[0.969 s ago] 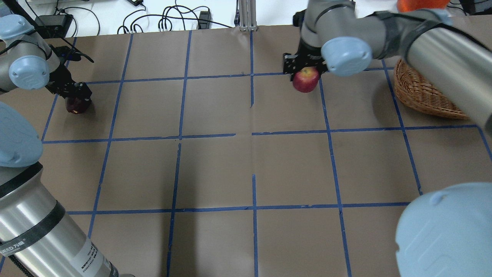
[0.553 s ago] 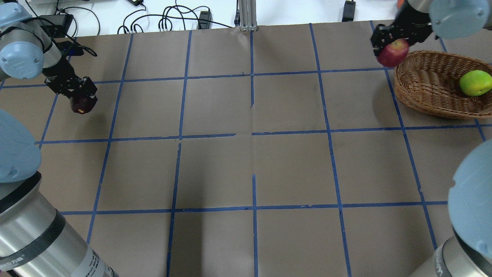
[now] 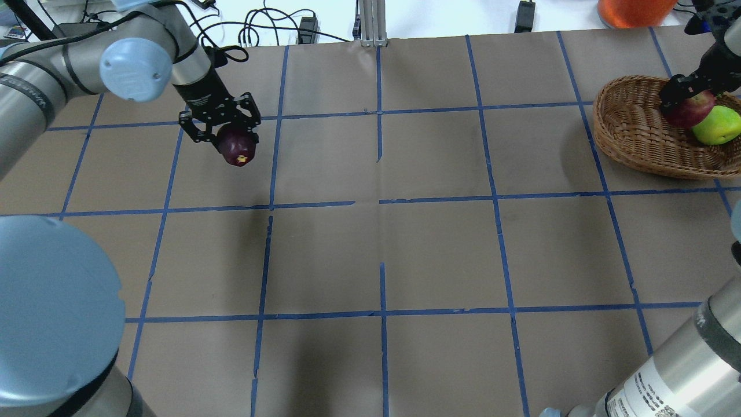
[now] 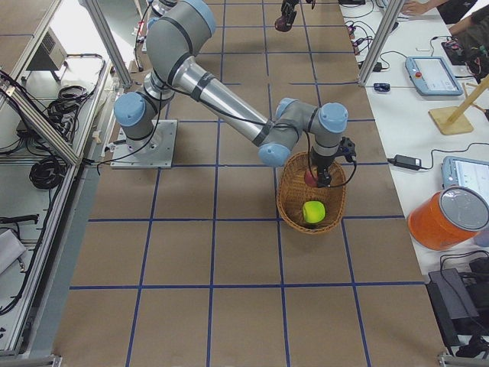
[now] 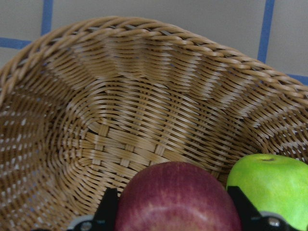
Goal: Put all apples into basket
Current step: 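Carry the dark apple to the center and release it with the left gripper, then move the right gripper to the dark apple while the left gripper withdraws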
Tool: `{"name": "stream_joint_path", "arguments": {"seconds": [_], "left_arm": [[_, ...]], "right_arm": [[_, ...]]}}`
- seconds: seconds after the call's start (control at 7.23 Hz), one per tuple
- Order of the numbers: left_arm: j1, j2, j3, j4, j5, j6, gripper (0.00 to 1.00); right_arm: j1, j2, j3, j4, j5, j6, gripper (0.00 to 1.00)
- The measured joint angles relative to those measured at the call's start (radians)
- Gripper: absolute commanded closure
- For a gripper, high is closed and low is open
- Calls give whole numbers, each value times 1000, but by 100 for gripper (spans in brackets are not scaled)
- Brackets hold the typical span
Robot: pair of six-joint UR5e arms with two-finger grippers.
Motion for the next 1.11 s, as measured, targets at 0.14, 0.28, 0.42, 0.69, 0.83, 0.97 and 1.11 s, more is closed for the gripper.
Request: {"name": "stream_joint_path", "arguments": {"seconds": [0.14,0.28,0.42,0.69,0.83,0.97,1.11], "left_arm": [[-112,-14,-25,67,-11,-148,72],[-219,-37,-67,179,-17,-265,72],[-295,-55,-118,284,-21,-323,33],[-361,-37,-203,386,-25,-351,0],[-357,-14,-212,386,-36,-358,0],[-341,18,-210,359,-47,-359,0],[-321,74,-199,275,-43,-354,0]], "right_arm": [[-22,12,3,-19,5,-4,0],[-30,10,-2,-26,9,-2,0],[-22,-8,-11,-15,8,4,0],[45,-64,-27,46,9,78,0],[94,-95,-31,72,9,125,0],[139,-119,-29,94,9,177,0],[191,-138,-16,121,16,252,0]]}}
